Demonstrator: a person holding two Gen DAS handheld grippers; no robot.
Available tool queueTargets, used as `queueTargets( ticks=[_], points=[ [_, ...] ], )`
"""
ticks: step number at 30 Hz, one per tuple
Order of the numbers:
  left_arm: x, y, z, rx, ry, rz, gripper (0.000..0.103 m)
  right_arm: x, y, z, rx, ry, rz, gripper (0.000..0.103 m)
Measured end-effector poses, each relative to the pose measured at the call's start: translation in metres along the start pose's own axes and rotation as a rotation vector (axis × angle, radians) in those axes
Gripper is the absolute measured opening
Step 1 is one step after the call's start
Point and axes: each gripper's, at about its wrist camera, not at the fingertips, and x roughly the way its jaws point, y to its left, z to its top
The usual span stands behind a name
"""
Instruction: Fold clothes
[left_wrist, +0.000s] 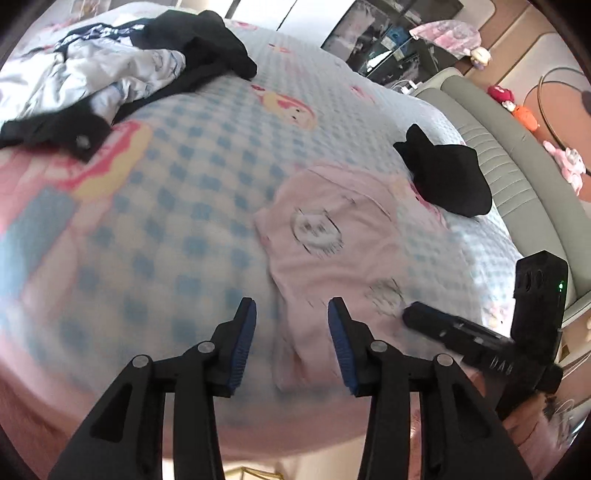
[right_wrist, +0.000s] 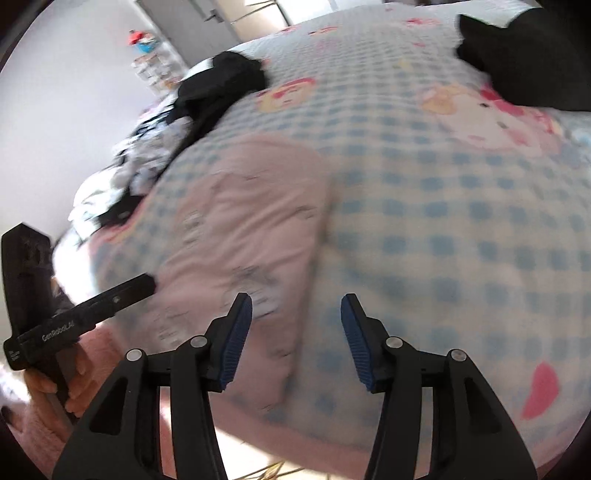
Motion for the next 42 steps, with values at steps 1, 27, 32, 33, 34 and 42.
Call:
queueTargets(
  ticks=[1, 27, 32, 33, 34, 42],
  points=[
    [0.002, -0.003, -0.006, 0.003, 0.021, 0.004, 0.046, 0.001, 0.005, -0.004, -0.010, 0.009, 0.004, 0.051],
    [-0.011, 0.021, -0.045, -0.155, 0.035, -0.007, 0.043, -0.016, 0.009, -0.041, 0.006, 0.009, -0.198, 0.052],
    [0.007, 0.016, -0.054, -0.206, 0.096, -0.187, 0.051, -0.033, -0.002, -0.021, 0.065, -0.048, -0.048, 0.052],
    [0.013, 0.014, -0.054, -0.211, 0.104, -0.186, 0.051, -0.029, -0.003, -0.017, 0.075, -0.041, -0.026, 0.052],
    [0.014, 0.014, -0.053, -0.223, 0.099, -0.193, 0.051, -0.023, -0.002, -0.012, 0.070, -0.033, -0.021, 0.052],
    [0.039, 0.019, -0.050, -0.305, 0.083, -0.172, 0.051, 0.025, 0.018, -0.010, 0.006, 0.047, -0.021, 0.040]
  ],
)
